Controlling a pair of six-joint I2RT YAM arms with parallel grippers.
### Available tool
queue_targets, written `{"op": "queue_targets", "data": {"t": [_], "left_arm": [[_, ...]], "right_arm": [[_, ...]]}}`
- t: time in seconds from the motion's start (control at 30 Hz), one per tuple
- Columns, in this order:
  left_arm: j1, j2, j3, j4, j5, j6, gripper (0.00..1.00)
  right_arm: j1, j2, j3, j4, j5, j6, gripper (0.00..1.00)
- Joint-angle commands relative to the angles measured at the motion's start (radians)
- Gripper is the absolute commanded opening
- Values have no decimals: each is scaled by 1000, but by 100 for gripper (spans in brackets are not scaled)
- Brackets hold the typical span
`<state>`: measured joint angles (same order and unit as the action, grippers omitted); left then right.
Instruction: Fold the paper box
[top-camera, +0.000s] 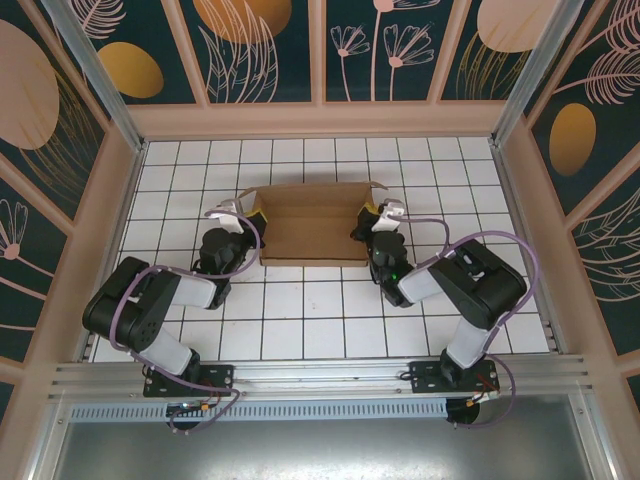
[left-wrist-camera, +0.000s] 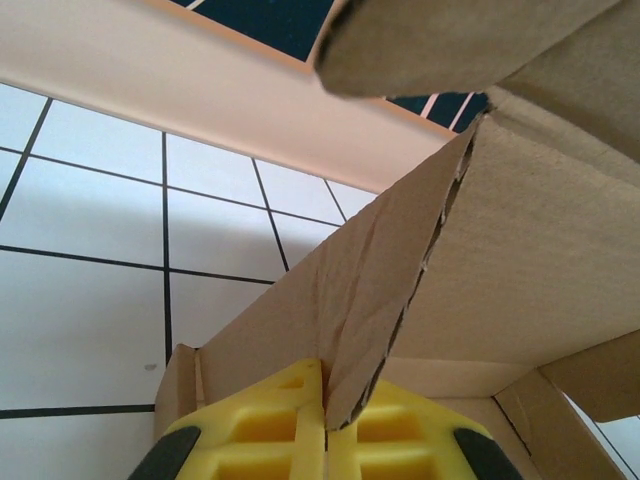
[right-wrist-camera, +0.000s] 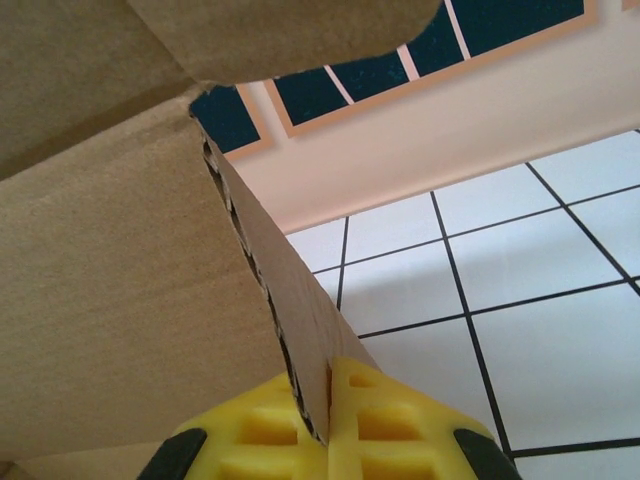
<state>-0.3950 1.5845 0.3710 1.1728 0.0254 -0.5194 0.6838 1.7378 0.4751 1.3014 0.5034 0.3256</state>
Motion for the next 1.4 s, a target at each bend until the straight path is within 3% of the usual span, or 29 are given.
{"op": "queue_targets", "data": {"t": [0.0,0.33,0.57,1.03,1.17,1.37], "left_arm": [[-24,56,-38,-107,56,-69,6],[-31,123,-63,-26,59,-125,6],[-33,116,-96,-27,-29,-95,2],[-34,123,-99,-5,-58,-99,0],[-34,123,-111,13,-69,-106,0],[-34,109,-129,15,-105,-102,0]], "right_arm": [[34,67,-57,-21,-59,61,0],[49,153,-116,137,-71,80,0],[60,174,-122,175,-94,93,0],[77,143,-56,0,-154,150,4],[77,154,-65,-7,-168,160,13],[77,126,-120,57,-225,93,37]]}}
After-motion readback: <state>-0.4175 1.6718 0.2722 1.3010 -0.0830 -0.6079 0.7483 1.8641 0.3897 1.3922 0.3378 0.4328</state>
